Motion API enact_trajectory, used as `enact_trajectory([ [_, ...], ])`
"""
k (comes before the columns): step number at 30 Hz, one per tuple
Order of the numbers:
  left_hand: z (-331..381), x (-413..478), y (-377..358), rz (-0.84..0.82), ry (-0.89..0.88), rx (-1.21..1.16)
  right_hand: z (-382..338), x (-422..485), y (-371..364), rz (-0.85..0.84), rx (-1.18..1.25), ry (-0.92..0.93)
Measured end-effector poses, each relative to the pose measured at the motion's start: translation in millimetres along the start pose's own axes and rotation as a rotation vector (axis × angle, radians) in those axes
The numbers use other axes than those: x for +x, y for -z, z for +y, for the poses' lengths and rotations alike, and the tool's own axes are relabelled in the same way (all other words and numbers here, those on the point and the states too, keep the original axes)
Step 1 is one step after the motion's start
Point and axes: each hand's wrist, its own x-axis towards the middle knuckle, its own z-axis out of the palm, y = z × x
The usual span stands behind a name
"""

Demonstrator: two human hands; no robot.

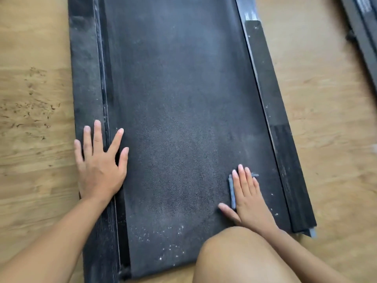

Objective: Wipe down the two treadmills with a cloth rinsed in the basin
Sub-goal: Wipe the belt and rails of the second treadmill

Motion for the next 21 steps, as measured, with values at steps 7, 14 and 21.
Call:
enact_trajectory([
  [7, -4.6, 2.7, -2.5, -0.001, 0.0, 0.036, -2.1, 260.3, 125.5, 0.154, 0.021, -0.095],
  [14, -4.7, 5.4, 2.1, -0.001, -0.013, 0.018, 17.5, 10.0, 10.1, 0.023, -0.074, 0.042],
  [21, -3.5, 6.7, 1.7, 0.023, -0.012, 0.014, 34.5, 112.3, 61.7, 0.047, -0.009, -0.062],
])
